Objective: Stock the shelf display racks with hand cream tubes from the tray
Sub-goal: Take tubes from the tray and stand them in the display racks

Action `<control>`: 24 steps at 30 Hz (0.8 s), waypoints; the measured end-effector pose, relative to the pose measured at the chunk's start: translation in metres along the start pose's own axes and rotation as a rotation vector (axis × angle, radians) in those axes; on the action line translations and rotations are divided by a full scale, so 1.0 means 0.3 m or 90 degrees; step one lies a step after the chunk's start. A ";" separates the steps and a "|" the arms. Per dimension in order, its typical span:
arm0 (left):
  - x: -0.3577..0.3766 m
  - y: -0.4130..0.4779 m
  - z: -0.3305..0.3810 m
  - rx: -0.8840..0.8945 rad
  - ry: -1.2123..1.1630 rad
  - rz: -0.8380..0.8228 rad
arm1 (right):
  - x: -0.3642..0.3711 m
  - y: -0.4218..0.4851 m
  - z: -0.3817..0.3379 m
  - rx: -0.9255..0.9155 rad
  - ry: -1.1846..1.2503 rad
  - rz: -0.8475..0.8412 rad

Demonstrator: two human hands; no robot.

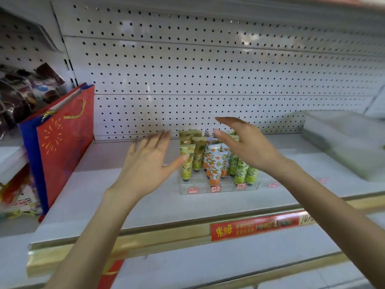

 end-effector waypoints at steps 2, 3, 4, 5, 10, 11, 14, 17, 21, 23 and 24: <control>-0.001 0.002 0.035 0.017 0.001 0.002 | -0.019 -0.052 0.033 0.019 -0.083 -0.002; -0.001 -0.001 0.054 0.026 0.004 0.002 | -0.025 -0.078 0.051 0.034 -0.137 -0.009; -0.001 -0.007 0.069 0.035 0.006 0.000 | -0.028 -0.101 0.070 0.048 -0.184 -0.018; 0.000 -0.012 0.083 0.043 0.008 -0.001 | -0.031 -0.123 0.090 0.063 -0.222 -0.027; -0.012 -0.020 0.120 0.053 0.064 -0.003 | -0.071 -0.217 0.178 0.131 -0.346 -0.067; -0.016 -0.019 0.130 0.052 0.070 -0.002 | -0.080 -0.232 0.197 0.137 -0.358 -0.070; -0.026 -0.014 0.182 0.047 0.085 -0.004 | -0.114 -0.272 0.260 0.148 -0.357 -0.074; -0.026 -0.002 0.261 0.047 0.114 -0.010 | -0.166 -0.317 0.332 0.152 -0.349 -0.071; -0.016 0.029 0.425 0.053 0.109 0.000 | -0.249 -0.398 0.443 0.157 -0.336 -0.053; -0.003 0.031 0.537 0.067 0.094 0.001 | -0.296 -0.448 0.515 0.175 -0.322 -0.049; 0.008 0.029 0.598 0.075 0.090 0.001 | -0.322 -0.478 0.553 0.183 -0.316 -0.051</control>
Point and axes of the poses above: each hand's wrist, its own y-axis towards the middle knuckle, its own x-axis out of the palm, z = x × y, the point moved 9 cm from there along y, towards the middle knuckle, and after that the axes turned 5 degrees about -x, right-handed, at the moved point
